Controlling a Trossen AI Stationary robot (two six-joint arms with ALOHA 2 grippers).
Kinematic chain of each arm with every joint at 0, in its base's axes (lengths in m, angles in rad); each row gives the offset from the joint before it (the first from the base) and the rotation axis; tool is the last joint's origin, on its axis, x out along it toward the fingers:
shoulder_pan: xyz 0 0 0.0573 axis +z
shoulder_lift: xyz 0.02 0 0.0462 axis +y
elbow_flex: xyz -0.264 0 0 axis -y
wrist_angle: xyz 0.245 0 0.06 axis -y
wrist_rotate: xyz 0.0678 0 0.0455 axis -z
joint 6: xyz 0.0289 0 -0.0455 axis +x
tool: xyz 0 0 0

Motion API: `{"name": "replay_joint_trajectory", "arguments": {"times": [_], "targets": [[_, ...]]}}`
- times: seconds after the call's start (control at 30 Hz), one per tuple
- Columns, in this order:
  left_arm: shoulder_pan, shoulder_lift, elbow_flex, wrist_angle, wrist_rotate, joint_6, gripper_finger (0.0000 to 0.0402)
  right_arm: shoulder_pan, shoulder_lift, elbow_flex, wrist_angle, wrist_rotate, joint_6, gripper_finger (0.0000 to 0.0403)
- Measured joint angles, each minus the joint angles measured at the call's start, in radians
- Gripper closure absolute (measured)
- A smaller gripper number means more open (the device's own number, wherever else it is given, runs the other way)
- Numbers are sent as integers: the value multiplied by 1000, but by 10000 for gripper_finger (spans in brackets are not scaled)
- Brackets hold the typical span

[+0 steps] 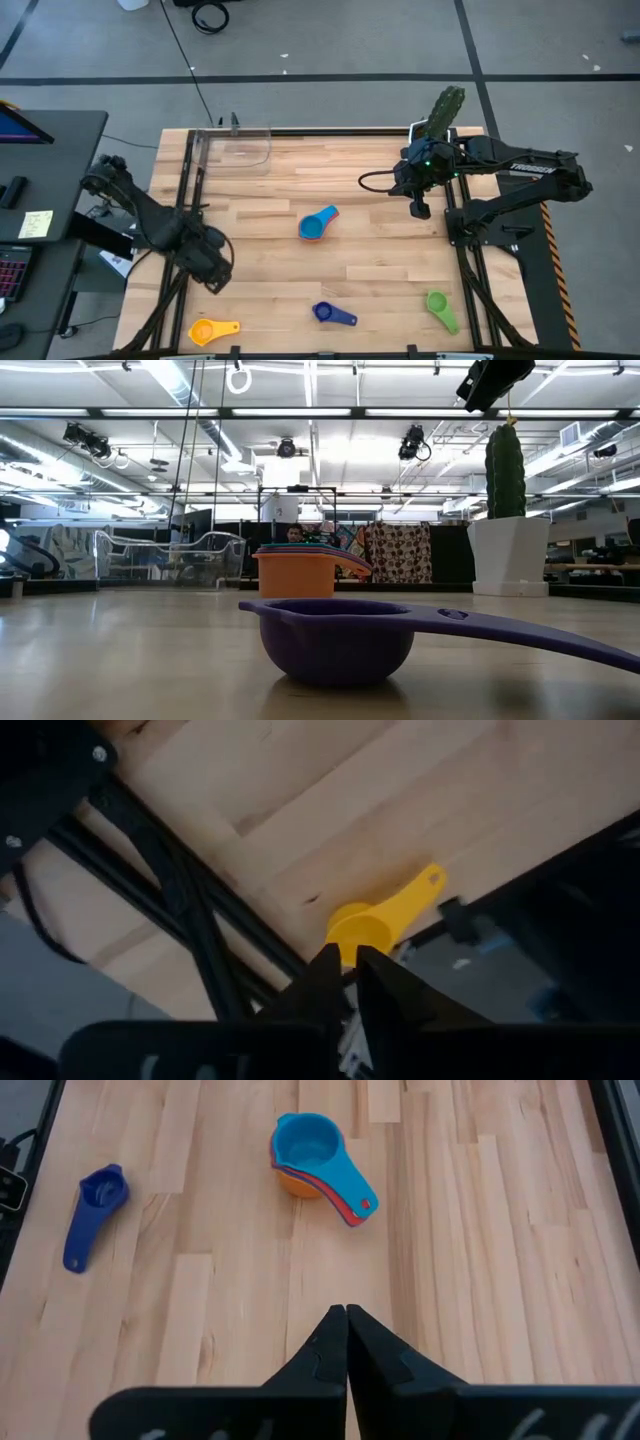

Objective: Nest measuring cups in basket
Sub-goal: Stack the yellow nest measuring cup on top of the light blue nest measuring cup

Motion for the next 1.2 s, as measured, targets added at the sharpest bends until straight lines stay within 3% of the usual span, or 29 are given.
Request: {"name": "replay_joint_trajectory", "arguments": {"times": [0.33,0.53,0.83,1.07,1.2], "targets": [[-83,148,0,12,15,63,290,0,0,0,0,-11,11,396],[-123,168,0,76,18,136,287,0,0,0,0,-11,18,396],[-202,168,0,85,-19,296,287,0,0,0,17,-11,168,396],[-284,168,0,85,-20,317,293,0,0,0,133,5,222,396],[-335,168,0,88,-38,250,293,0,0,0,213,5,260,396]]}}
